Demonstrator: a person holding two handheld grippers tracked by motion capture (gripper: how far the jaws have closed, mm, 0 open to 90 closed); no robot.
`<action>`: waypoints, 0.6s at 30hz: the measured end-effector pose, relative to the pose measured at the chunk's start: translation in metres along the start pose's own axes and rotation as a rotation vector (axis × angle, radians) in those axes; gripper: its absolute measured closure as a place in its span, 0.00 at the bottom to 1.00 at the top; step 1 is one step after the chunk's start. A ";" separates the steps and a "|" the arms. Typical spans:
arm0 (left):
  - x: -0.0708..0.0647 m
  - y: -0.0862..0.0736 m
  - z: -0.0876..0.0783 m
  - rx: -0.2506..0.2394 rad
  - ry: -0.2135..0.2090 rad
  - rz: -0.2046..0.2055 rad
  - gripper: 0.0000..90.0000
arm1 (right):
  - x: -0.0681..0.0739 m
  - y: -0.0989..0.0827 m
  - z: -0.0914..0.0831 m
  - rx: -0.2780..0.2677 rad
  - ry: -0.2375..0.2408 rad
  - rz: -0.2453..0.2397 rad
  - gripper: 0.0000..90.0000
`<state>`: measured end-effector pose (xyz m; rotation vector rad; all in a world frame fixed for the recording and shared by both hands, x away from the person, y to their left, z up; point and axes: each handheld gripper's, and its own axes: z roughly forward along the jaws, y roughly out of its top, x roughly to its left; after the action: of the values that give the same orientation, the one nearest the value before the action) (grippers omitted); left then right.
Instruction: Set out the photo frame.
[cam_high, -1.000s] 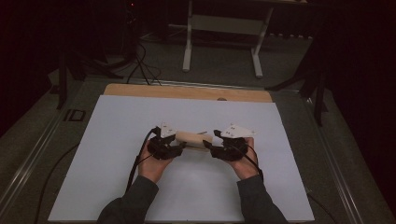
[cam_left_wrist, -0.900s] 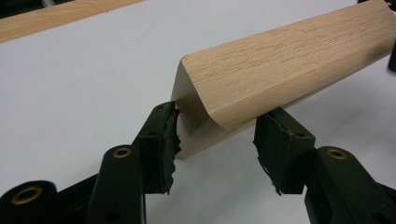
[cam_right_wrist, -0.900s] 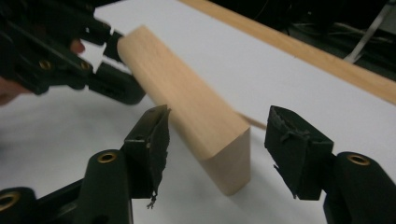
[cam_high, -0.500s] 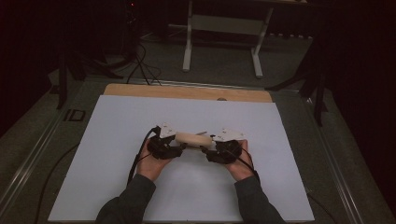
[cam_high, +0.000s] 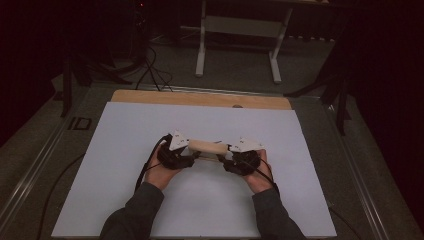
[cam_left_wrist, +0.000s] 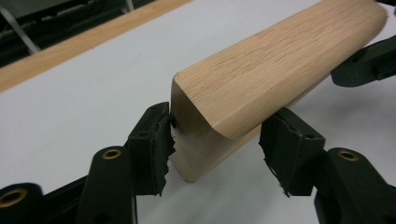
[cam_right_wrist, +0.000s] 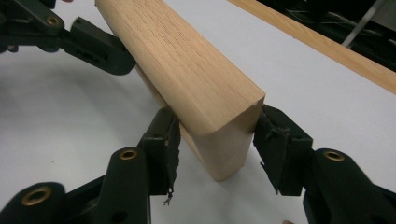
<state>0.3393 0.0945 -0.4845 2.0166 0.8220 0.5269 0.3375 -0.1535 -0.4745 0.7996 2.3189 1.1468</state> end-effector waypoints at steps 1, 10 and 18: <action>0.000 0.000 -0.001 -0.006 0.002 0.001 0.50 | 0.000 0.000 0.000 0.000 0.000 0.000 0.58; -0.003 0.001 -0.005 -0.005 0.008 0.028 0.59 | -0.009 -0.001 -0.003 -0.007 -0.012 0.022 0.63; 0.000 0.001 -0.001 -0.006 -0.011 0.012 0.58 | -0.013 -0.002 -0.003 -0.015 0.000 0.026 0.64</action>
<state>0.3390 0.0951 -0.4834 2.0183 0.8011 0.5242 0.3448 -0.1649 -0.4732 0.8266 2.3042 1.1738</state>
